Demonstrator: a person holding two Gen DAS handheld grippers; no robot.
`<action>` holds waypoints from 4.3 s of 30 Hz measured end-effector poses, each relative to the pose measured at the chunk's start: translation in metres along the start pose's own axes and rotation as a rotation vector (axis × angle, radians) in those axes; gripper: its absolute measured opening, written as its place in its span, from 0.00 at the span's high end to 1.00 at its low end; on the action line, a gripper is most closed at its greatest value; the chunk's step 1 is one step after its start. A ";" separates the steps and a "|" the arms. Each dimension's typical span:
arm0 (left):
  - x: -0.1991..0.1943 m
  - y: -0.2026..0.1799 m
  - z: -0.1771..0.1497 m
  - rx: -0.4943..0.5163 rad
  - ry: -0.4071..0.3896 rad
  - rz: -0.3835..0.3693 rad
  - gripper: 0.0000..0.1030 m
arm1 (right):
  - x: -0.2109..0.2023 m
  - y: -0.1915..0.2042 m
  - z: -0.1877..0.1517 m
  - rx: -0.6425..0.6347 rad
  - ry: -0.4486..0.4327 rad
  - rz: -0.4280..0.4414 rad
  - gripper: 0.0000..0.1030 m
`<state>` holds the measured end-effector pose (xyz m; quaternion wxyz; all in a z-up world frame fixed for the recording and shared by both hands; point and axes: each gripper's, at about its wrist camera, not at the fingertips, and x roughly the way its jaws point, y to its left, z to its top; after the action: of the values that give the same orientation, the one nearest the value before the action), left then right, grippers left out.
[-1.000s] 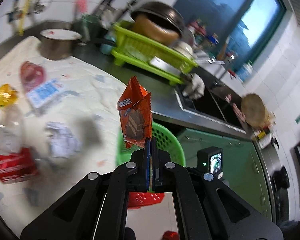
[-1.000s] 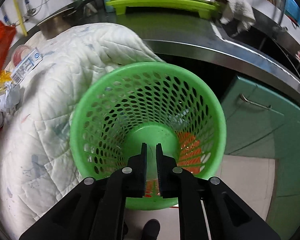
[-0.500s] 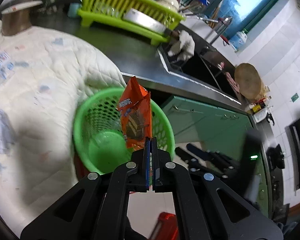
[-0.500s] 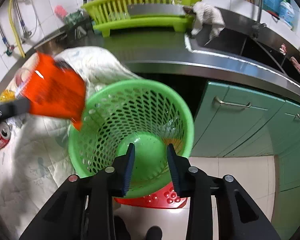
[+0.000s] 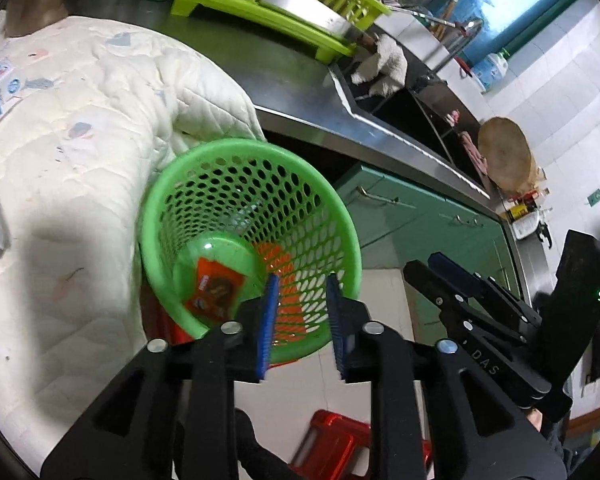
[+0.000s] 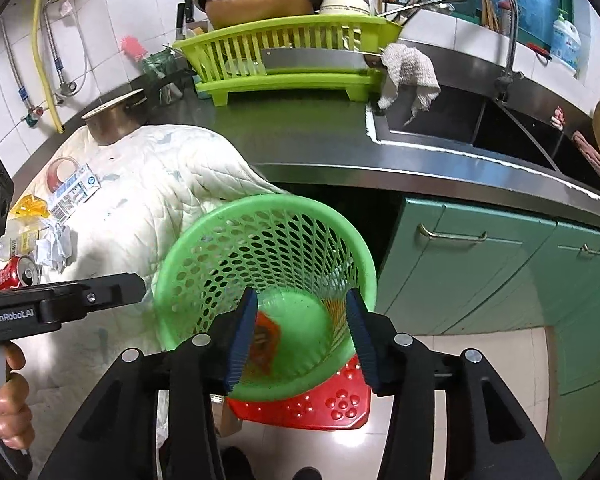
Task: Collect trash
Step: 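Carry the orange bag with the left tool into the green basket and release, then grasp the grey crumpled tissue with the right tool while the left tool approaches the white lid, then drop the tissue into the green basket with the right tool while the left tool grasps the white lid, then carry the white lid with the left tool into the green basket and release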
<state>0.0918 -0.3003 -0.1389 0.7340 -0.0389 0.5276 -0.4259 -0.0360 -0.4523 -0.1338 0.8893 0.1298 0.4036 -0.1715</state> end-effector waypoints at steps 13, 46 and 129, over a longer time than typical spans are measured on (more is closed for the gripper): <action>-0.095 0.034 -0.008 -0.023 -0.157 0.151 0.63 | -0.008 0.057 0.023 -0.104 -0.038 0.109 0.48; -0.308 0.224 -0.139 -0.493 -0.453 0.630 0.52 | 0.067 0.264 0.054 -0.311 0.078 0.432 0.53; -0.258 0.109 -0.065 -0.200 -0.401 0.324 0.96 | 0.071 0.043 -0.012 -0.090 0.136 0.001 0.63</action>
<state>0.0818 -0.0339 -0.0317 0.8749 -0.1096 0.4105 -0.2325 0.0170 -0.4229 -0.1916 0.8648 0.1013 0.4703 -0.1436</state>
